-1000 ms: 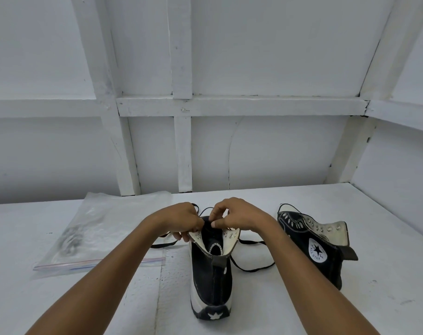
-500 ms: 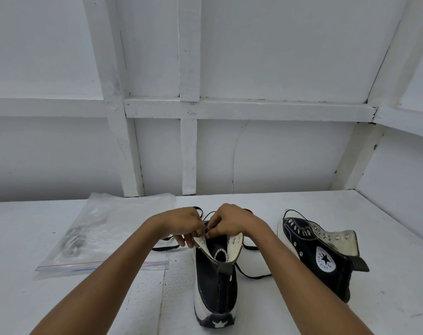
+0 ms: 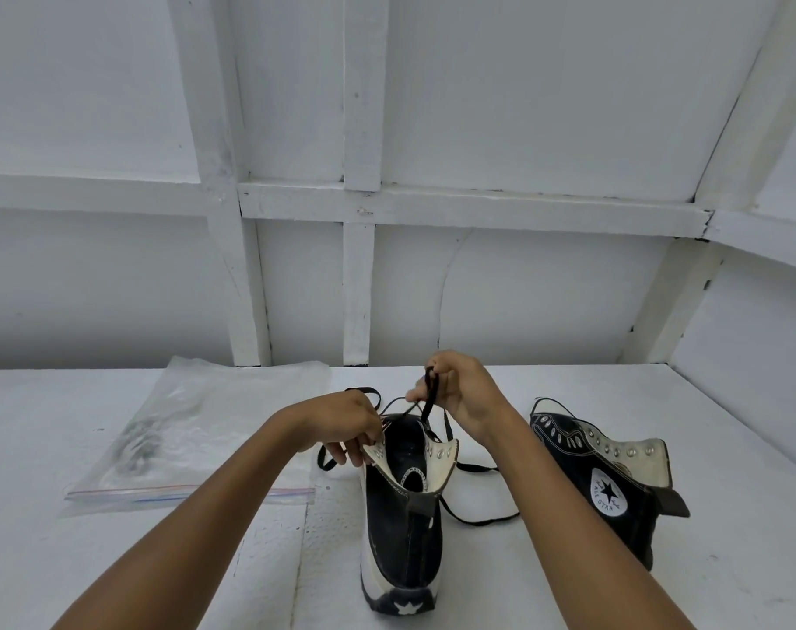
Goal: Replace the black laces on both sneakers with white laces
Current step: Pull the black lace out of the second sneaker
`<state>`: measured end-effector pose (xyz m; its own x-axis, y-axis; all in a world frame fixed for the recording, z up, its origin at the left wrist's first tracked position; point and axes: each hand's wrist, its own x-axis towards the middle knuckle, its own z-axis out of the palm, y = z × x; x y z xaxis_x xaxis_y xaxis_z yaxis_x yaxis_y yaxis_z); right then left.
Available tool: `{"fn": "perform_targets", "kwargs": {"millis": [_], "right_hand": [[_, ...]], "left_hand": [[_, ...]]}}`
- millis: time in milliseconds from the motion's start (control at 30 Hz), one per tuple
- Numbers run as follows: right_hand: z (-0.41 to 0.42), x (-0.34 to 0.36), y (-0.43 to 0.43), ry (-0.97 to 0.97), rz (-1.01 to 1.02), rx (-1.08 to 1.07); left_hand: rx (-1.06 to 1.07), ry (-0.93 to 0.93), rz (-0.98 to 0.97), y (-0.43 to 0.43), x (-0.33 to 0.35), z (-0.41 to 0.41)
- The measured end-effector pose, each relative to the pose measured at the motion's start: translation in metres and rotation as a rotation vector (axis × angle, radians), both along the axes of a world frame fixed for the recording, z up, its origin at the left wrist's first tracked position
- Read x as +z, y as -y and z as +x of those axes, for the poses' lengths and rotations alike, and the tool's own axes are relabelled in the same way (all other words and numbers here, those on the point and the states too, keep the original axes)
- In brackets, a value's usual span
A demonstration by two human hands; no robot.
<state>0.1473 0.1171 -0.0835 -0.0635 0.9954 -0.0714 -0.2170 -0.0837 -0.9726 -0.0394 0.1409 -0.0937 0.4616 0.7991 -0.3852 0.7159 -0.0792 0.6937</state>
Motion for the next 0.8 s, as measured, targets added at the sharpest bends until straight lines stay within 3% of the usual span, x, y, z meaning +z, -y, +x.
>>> {"fn": "perform_targets", "kwargs": {"millis": [67, 200, 367, 433, 500, 600, 733, 800], "right_hand": [[0.000, -0.004, 0.000, 0.169, -0.016, -0.031], [-0.003, -0.018, 0.002, 0.862, 0.122, 0.047], [-0.013, -0.017, 0.001, 1.138, 0.081, 0.212], [-0.012, -0.014, 0.002, 1.122, 0.087, 0.210], [-0.010, -0.013, 0.004, 0.977, 0.098, 0.189], [-0.009, -0.011, 0.004, 0.670, 0.112, 0.079], [-0.008, -0.005, 0.004, 0.095, 0.071, 0.021], [-0.006, -0.002, 0.003, 0.122, 0.047, -0.029]], "left_hand": [[0.007, 0.003, 0.009, 0.001, 0.000, 0.000], [0.010, -0.006, 0.020, 0.005, 0.002, 0.001], [0.014, -0.014, 0.025, 0.009, 0.004, 0.002], [0.016, -0.015, 0.027, 0.010, 0.004, 0.002], [0.022, -0.016, 0.030, 0.010, 0.004, 0.002], [0.029, -0.022, 0.038, 0.010, 0.005, 0.003], [0.017, -0.028, 0.050, 0.011, 0.006, 0.004], [0.007, -0.031, 0.048, 0.011, 0.006, 0.004]]}}
